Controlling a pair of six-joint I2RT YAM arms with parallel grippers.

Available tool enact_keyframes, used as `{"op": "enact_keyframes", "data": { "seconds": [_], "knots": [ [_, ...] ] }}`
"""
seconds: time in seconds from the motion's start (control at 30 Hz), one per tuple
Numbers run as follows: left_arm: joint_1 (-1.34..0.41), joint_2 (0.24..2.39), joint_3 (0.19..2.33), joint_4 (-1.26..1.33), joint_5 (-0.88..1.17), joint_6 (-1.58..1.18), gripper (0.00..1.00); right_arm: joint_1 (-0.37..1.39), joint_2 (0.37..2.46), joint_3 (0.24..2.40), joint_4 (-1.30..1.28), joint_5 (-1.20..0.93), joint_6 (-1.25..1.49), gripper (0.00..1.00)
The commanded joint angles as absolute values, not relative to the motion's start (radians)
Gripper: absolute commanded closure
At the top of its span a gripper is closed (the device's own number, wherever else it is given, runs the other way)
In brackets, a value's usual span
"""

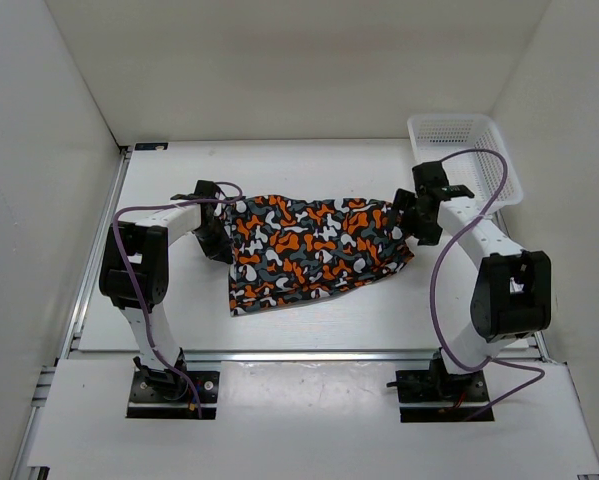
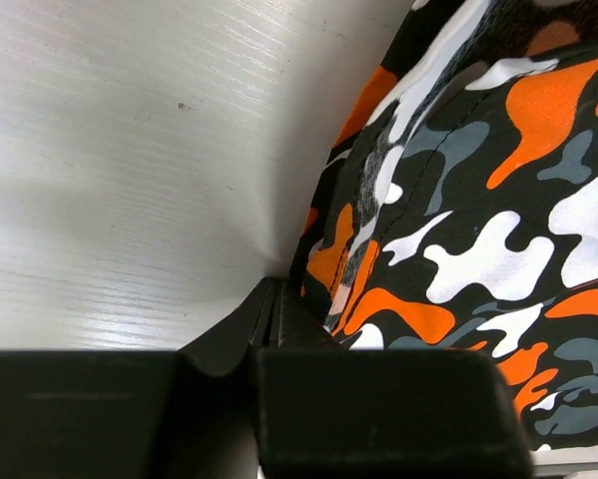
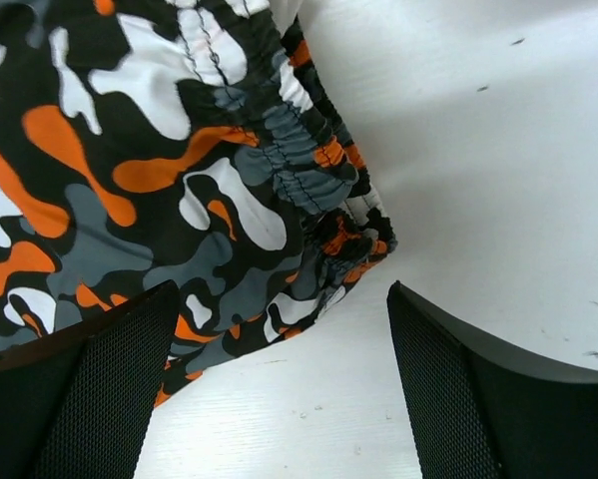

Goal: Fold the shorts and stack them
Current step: Fold the shorts

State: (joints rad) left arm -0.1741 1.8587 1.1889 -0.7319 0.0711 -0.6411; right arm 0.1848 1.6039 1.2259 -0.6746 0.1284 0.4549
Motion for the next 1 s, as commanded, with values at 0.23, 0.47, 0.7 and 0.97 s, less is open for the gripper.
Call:
{"op": "enact_keyframes", "data": {
  "seconds": [0.23, 0.47, 0.7, 0.97],
  "knots": [
    [-0.170, 1.838, 1.212, -0.733, 0.064, -0.626, 0.89, 0.020, 1.663, 1.060, -0.459, -0.170, 0.508, 0.12],
    [-0.161, 1.847, 1.212, -0.733, 0.064, -0.626, 0.89, 0.009, 1.735, 1.040, -0.355, -0.225, 0.560, 0.12],
    [-0.152, 1.847, 1.212, -0.733, 0.064, -0.626, 0.89, 0.009, 1.793, 1.012, -0.278, -0.212, 0.623, 0.61],
    [-0.143, 1.867, 1.212, -0.733, 0.064, -0.626, 0.89, 0.049, 1.636, 1.031, -0.371, -0.052, 0.582, 1.00]
  ]
}}
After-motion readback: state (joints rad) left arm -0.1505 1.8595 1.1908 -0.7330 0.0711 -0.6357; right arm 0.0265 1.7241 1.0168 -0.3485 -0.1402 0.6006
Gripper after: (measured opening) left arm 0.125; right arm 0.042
